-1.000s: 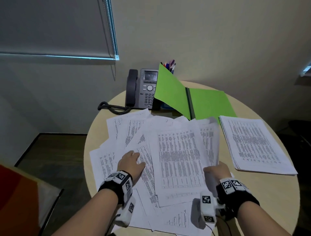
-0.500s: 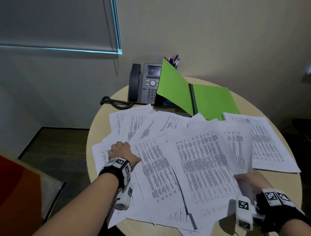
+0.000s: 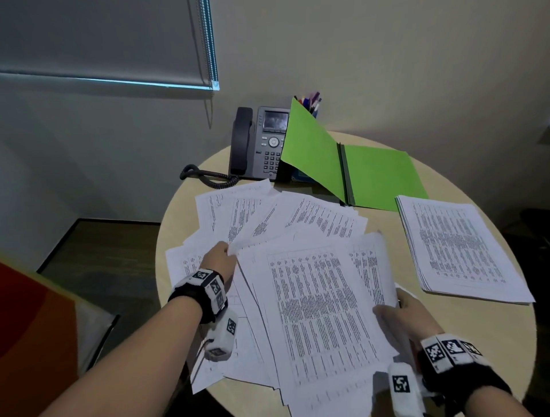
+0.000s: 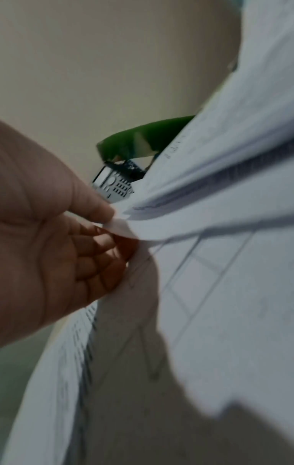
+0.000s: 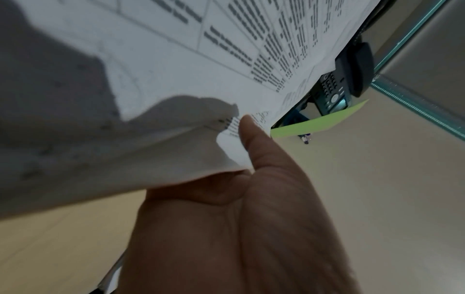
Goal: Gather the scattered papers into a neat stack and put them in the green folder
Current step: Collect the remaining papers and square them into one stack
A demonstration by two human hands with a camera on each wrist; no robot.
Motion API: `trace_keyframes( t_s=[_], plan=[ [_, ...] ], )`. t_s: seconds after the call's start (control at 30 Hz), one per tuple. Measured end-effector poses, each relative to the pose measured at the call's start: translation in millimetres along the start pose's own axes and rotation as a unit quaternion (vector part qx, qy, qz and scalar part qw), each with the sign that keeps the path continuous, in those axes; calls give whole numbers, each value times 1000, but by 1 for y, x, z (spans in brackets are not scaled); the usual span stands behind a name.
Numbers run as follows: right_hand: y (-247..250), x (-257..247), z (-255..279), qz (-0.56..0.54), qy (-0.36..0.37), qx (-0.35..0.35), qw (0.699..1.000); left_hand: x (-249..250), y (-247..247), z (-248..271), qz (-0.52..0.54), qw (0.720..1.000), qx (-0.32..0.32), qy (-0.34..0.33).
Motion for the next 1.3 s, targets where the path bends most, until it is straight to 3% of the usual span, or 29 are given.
trace_keyframes(
  t_s=[0.1, 0.17, 0.27, 0.37, 0.47, 0.67, 0.8, 0.97, 1.03, 1.1, 1.17, 1.3],
  plan=[
    [-2, -14, -1, 23, 26, 30, 999, -13, -8, 15, 265, 962, 17, 64],
    [-7, -21, 0, 42, 29, 36, 998, -8, -27, 30, 334, 940, -57, 48],
    [-27, -29, -1, 79, 47, -7, 996, -2, -47, 51, 264, 955, -131, 27],
    [-38, -39, -2, 109, 51, -22, 992, -1, -46, 62, 174, 978, -98, 60],
    [-35, -43, -8, 69, 39, -3, 997, -3, -40, 69, 214, 967, -84, 111],
    [-61, -53, -2, 28, 62, -109, 992, 5, -49, 72, 219, 964, -108, 103],
    [-46, -42, -6, -57, 18, -74, 995, 17, -52, 66, 250, 960, -96, 77],
    [-15, -17, -20, -168, -42, 6, 985, 29, -42, 42, 385, 922, -43, 25],
    [-9, -13, -23, -210, -54, 29, 976, 22, -32, 27, 337, 941, 10, 31],
    [-6, -13, -24, -231, -59, 51, 970, 22, -22, 14, 218, 975, 41, 12],
    [-9, -19, -23, -242, -50, 55, 968, 23, -15, 6, 97, 994, 39, 17],
    [-16, -27, -26, -155, -41, 64, 985, 26, -11, -7, -51, 998, -5, 27]
  ],
)
Point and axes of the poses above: each hand's wrist, its own z-axis away from the middle knuckle, its own y-axis out of the back of the hand, x = y × z, the point moved 8 cm from there along -z, towards the middle knuckle, and after that the axes turned 1 degree about y, right-handed, at the moved point
